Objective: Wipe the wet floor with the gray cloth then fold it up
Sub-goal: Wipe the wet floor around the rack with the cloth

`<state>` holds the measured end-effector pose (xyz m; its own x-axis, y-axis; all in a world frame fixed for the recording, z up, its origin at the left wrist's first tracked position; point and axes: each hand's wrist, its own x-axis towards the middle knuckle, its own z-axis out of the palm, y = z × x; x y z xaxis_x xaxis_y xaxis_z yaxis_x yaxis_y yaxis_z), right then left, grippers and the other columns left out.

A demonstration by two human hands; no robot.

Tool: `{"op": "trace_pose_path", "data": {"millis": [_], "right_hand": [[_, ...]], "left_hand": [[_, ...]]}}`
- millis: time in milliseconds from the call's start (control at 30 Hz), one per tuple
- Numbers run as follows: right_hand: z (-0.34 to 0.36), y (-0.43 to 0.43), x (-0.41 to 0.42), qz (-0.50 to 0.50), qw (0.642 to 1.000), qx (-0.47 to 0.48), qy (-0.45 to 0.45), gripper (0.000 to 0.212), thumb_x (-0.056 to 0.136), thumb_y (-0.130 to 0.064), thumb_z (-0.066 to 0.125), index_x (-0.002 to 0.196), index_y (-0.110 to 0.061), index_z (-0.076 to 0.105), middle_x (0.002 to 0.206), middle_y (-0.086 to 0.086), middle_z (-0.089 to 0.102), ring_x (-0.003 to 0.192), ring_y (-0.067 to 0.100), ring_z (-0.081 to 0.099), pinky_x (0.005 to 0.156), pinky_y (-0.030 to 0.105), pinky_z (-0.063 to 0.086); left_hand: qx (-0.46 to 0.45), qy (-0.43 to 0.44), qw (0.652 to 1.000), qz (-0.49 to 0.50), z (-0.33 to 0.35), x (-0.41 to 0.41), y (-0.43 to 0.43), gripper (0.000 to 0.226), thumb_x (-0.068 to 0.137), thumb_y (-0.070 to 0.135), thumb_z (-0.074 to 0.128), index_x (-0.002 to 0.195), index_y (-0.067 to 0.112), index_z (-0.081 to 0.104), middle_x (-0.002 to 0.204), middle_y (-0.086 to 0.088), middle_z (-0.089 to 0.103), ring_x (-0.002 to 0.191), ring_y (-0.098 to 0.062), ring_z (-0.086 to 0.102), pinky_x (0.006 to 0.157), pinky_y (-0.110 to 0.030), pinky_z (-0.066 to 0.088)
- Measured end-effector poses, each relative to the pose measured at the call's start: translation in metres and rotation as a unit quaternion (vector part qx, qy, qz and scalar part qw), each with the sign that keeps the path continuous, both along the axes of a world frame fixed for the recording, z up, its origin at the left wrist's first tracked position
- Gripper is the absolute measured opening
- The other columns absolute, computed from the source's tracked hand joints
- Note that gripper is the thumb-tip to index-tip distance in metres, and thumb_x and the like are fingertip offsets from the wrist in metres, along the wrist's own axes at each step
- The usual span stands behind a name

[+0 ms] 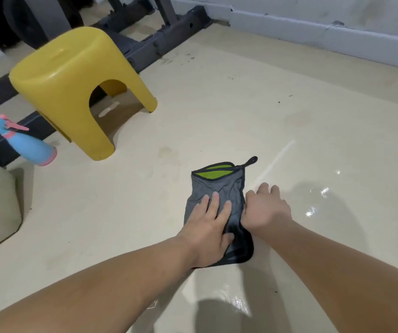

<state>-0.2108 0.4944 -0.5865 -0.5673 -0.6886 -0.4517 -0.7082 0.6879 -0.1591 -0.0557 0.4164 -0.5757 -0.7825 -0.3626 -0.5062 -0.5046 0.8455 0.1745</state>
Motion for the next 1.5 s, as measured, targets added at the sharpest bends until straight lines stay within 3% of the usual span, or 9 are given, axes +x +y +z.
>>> {"op": "trace_pose_path", "data": {"millis": [133, 233, 533, 667, 767, 967, 1200, 1333, 1500], "right_hand": [[0.012, -0.007, -0.003, -0.039, 0.998, -0.003, -0.04, 0.021, 0.085, -0.025, 0.049, 0.104, -0.018, 0.054, 0.125, 0.009, 0.043, 0.125, 0.033, 0.036, 0.095, 0.043, 0.047], [0.017, -0.005, -0.003, -0.048, 0.998, 0.005, -0.038, 0.029, 0.084, -0.027, 0.047, 0.112, -0.022, 0.055, 0.127, 0.003, 0.041, 0.129, 0.027, 0.034, 0.091, 0.04, 0.044], [0.003, -0.029, 0.017, -0.222, 0.972, -0.07, 0.025, 0.033, 0.088, -0.038, 0.045, 0.089, -0.023, 0.074, 0.112, -0.006, 0.054, 0.119, 0.017, 0.048, 0.083, 0.031, 0.048], [0.013, -0.045, 0.03, -0.212, 0.975, -0.062, 0.035, 0.02, 0.089, -0.041, 0.041, 0.077, -0.03, 0.053, 0.1, -0.004, 0.05, 0.117, 0.022, 0.048, 0.082, 0.038, 0.051], [0.025, -0.079, 0.047, -0.228, 0.971, -0.073, 0.003, 0.024, 0.095, -0.04, 0.048, 0.115, -0.026, 0.051, 0.112, -0.002, 0.047, 0.118, 0.023, 0.049, 0.088, 0.043, 0.051], [0.022, -0.152, 0.068, -0.154, 0.984, -0.059, -0.07, 0.039, 0.098, -0.037, 0.048, 0.137, -0.033, 0.052, 0.133, -0.006, 0.05, 0.119, 0.019, 0.055, 0.094, 0.041, 0.053], [0.013, -0.203, 0.088, -0.125, 0.987, -0.058, -0.081, 0.025, 0.093, -0.034, 0.046, 0.113, -0.04, 0.059, 0.115, -0.011, 0.049, 0.113, 0.017, 0.052, 0.084, 0.04, 0.055], [0.009, -0.216, 0.096, -0.104, 0.994, -0.012, -0.022, 0.023, 0.096, -0.036, 0.043, 0.113, -0.035, 0.059, 0.122, -0.006, 0.045, 0.116, 0.023, 0.04, 0.073, 0.032, 0.043], [0.009, -0.217, 0.1, -0.075, 0.997, 0.028, -0.014, 0.023, 0.087, -0.046, 0.037, 0.1, -0.033, 0.05, 0.11, -0.005, 0.044, 0.108, 0.025, 0.037, 0.077, 0.037, 0.05]], "left_hand": [[0.007, -0.039, 0.999, 0.005, -0.029, -0.021, -0.007, 0.082, 0.103, 0.054, 0.03, 0.158, 0.027, -0.025, 0.159, -0.014, -0.044, 0.142, -0.037, -0.046, 0.123, -0.055, -0.016], [-0.015, -0.027, 0.997, -0.067, -0.042, -0.021, -0.027, 0.083, 0.1, 0.063, 0.024, 0.156, 0.031, -0.028, 0.157, -0.012, -0.047, 0.139, -0.033, -0.051, 0.121, -0.056, -0.02], [-0.052, 0.139, 0.952, -0.267, -0.071, -0.04, -0.086, 0.082, 0.096, 0.063, 0.028, 0.164, 0.024, 0.004, 0.171, -0.014, -0.015, 0.155, -0.035, -0.023, 0.125, -0.054, -0.009], [-0.04, 0.154, 0.942, -0.294, -0.066, -0.034, -0.128, 0.078, 0.098, 0.064, 0.029, 0.164, 0.03, 0.007, 0.172, -0.008, -0.01, 0.157, -0.027, -0.018, 0.126, -0.048, -0.01], [-0.04, 0.164, 0.95, -0.262, -0.061, -0.026, -0.181, 0.074, 0.099, 0.063, 0.02, 0.164, 0.03, 0.005, 0.172, -0.008, -0.012, 0.157, -0.023, -0.018, 0.127, -0.044, -0.01], [-0.066, 0.122, 0.986, -0.092, -0.055, -0.006, -0.296, 0.071, 0.102, 0.063, 0.014, 0.163, 0.034, -0.007, 0.17, -0.004, -0.023, 0.154, -0.019, -0.028, 0.127, -0.045, -0.011], [-0.116, 0.137, 0.983, 0.05, -0.063, 0.087, -0.281, 0.072, 0.102, 0.063, 0.014, 0.164, 0.029, -0.001, 0.171, -0.012, -0.013, 0.157, -0.03, -0.019, 0.127, -0.05, -0.006], [-0.091, 0.159, 0.983, -0.021, -0.061, 0.144, -0.251, 0.071, 0.102, 0.065, 0.024, 0.164, 0.033, 0.011, 0.172, -0.007, -0.005, 0.158, -0.028, -0.014, 0.127, -0.054, 0.002], [-0.112, 0.185, 0.971, -0.101, -0.068, 0.149, -0.326, 0.067, 0.102, 0.063, 0.033, 0.162, 0.034, 0.025, 0.172, -0.006, 0.01, 0.159, -0.026, 0.0, 0.127, -0.052, 0.011]]}}
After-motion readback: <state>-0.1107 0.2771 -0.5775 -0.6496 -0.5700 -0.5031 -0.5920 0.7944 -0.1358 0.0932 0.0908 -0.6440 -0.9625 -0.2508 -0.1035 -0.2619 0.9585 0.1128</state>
